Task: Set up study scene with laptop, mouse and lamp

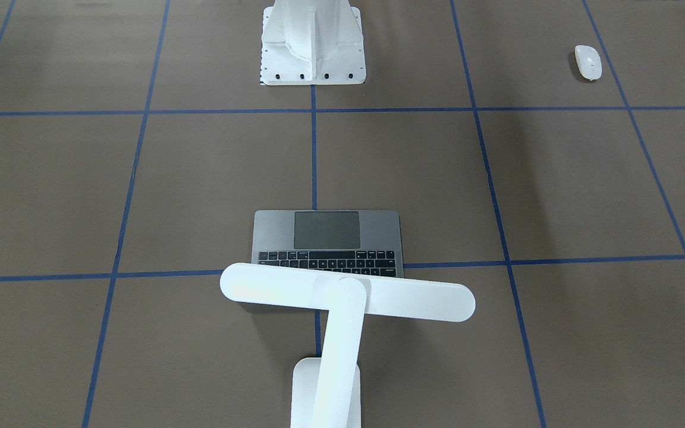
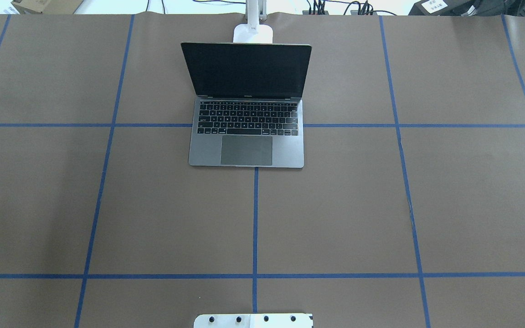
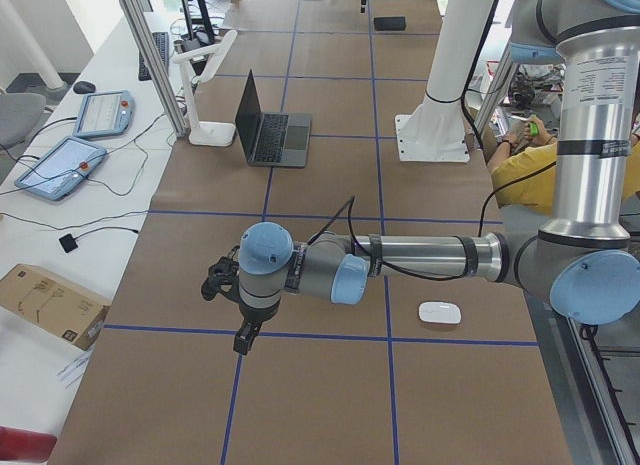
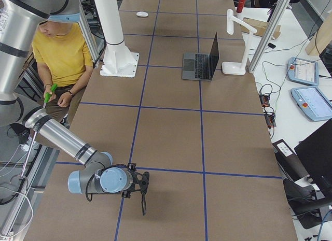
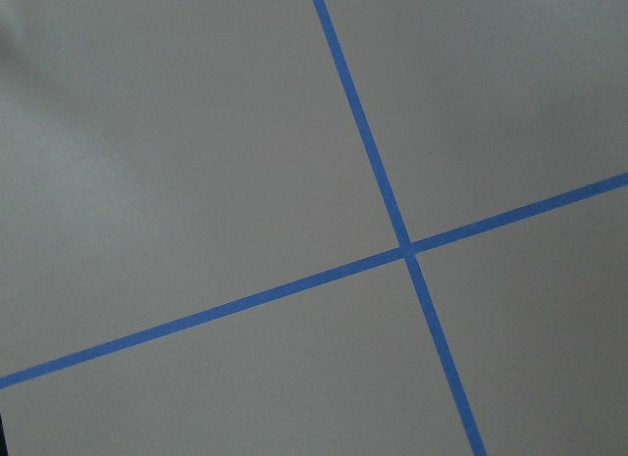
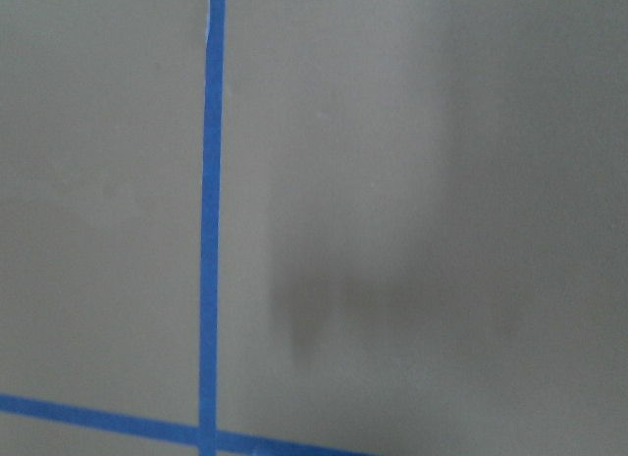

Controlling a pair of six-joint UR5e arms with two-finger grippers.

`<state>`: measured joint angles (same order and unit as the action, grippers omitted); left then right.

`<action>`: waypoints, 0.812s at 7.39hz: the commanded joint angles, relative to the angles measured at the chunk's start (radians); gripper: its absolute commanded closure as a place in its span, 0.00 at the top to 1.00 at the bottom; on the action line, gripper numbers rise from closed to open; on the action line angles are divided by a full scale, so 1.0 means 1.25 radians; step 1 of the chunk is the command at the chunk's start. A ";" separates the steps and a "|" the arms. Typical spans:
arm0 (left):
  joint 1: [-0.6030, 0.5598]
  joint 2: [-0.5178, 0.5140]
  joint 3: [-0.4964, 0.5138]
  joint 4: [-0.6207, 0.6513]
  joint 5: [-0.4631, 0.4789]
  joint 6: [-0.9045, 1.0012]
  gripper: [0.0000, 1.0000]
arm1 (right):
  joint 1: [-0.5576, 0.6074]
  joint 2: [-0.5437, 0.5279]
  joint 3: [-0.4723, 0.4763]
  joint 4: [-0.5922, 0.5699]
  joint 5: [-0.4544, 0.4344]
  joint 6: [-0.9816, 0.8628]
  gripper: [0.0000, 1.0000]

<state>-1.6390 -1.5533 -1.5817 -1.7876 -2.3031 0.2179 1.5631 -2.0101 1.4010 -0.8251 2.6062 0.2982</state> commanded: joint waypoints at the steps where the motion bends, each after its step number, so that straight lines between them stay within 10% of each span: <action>1: 0.001 0.004 0.001 -0.001 0.000 0.000 1.00 | 0.005 -0.002 0.034 0.011 -0.022 0.239 1.00; 6: 0.001 0.004 0.006 -0.001 0.000 -0.002 1.00 | 0.028 0.018 0.094 0.123 0.031 0.229 0.97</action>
<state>-1.6383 -1.5481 -1.5768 -1.7893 -2.3025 0.2171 1.5866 -1.9880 1.4941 -0.7313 2.6562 0.5795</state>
